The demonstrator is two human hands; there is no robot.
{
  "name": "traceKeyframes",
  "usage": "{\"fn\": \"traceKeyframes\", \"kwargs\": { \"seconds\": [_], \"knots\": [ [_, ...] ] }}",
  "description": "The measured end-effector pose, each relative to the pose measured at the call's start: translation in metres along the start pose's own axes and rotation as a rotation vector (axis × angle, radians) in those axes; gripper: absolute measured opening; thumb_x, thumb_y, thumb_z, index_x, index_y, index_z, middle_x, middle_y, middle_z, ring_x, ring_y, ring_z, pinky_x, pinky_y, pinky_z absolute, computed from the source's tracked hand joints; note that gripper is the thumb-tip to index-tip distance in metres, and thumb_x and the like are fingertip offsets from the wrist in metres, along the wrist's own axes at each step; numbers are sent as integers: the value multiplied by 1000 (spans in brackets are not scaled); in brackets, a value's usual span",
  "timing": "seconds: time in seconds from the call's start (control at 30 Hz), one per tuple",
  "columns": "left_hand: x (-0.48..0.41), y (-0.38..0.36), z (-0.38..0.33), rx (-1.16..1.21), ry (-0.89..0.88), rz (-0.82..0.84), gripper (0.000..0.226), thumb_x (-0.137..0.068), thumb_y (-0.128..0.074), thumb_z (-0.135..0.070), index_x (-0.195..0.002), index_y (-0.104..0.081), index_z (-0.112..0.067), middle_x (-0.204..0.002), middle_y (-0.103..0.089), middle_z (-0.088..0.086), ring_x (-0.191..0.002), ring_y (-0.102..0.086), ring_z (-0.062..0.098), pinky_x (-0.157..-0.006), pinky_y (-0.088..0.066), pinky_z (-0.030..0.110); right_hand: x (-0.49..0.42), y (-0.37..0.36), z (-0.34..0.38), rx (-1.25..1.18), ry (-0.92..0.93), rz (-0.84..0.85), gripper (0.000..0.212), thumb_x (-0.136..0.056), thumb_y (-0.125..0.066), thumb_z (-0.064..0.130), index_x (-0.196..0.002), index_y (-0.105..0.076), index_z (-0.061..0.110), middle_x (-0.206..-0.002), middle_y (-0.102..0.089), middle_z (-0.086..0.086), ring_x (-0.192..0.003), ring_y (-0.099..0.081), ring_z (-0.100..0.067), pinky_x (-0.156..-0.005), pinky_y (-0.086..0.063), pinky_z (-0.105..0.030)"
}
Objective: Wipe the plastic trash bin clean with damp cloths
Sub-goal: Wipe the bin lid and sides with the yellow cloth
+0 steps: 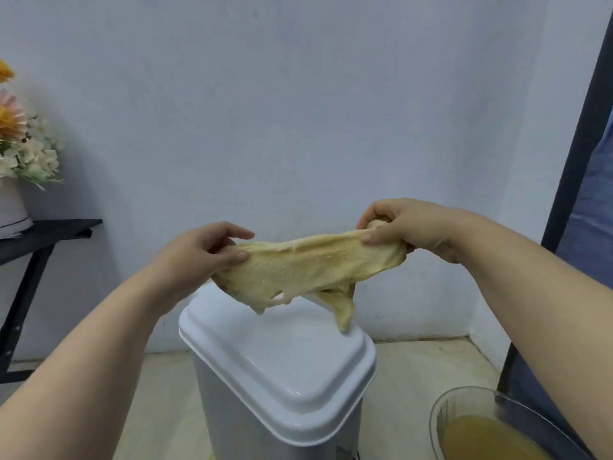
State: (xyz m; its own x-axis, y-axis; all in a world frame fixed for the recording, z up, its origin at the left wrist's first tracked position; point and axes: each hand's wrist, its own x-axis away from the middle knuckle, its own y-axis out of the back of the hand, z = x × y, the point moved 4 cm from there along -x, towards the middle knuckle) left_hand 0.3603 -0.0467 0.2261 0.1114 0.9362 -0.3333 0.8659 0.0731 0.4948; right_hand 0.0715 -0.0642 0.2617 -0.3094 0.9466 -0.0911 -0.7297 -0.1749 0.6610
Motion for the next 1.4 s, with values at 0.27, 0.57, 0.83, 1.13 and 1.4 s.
{"fn": "traceKeyframes", "kwargs": {
  "seconds": [0.27,0.57,0.83,1.13,1.4],
  "knots": [
    [5,24,-2,-357,-56,-64,15,-77,-73,-23,-76,-66,-35,-76,-67,-10,-77,-60,6,-63,-40,20,5,-2,0,-95,43,-82,21,-84,-67,28,-67,-55,24,-66,-52,8,-68,-46,-15,-65,-36,-26],
    [8,12,-3,-307,-121,47,13,-94,-49,-33,-93,-58,-43,-80,-63,-6,-77,-55,17,-69,-42,27,15,0,12,-64,91,5,9,-87,-63,33,-81,-65,27,-67,-58,14,-58,-52,-5,-47,-39,-16],
    [13,0,-5,-493,-134,167,7,-84,-55,-52,-90,-51,-51,-72,-63,-4,-67,-57,3,-63,-46,21,19,19,15,-4,63,-81,18,-80,-69,8,-91,-64,21,-73,-51,0,-60,-50,-13,-44,-34,-23],
    [10,27,-17,-182,-166,-1,22,-76,-69,-45,-77,-58,-25,-72,-60,-12,-65,-55,8,-66,-42,28,20,34,21,21,100,-173,6,-88,-62,16,-86,-65,21,-74,-55,2,-61,-46,-15,-49,-36,-23],
    [13,21,4,68,61,135,34,-91,-51,-40,-80,-61,-9,-69,-56,-1,-64,-50,14,-63,-40,27,15,19,20,-122,25,-98,33,-94,-50,42,-79,-58,13,-68,-55,-5,-58,-46,-15,-56,-38,-25]
  ]
}}
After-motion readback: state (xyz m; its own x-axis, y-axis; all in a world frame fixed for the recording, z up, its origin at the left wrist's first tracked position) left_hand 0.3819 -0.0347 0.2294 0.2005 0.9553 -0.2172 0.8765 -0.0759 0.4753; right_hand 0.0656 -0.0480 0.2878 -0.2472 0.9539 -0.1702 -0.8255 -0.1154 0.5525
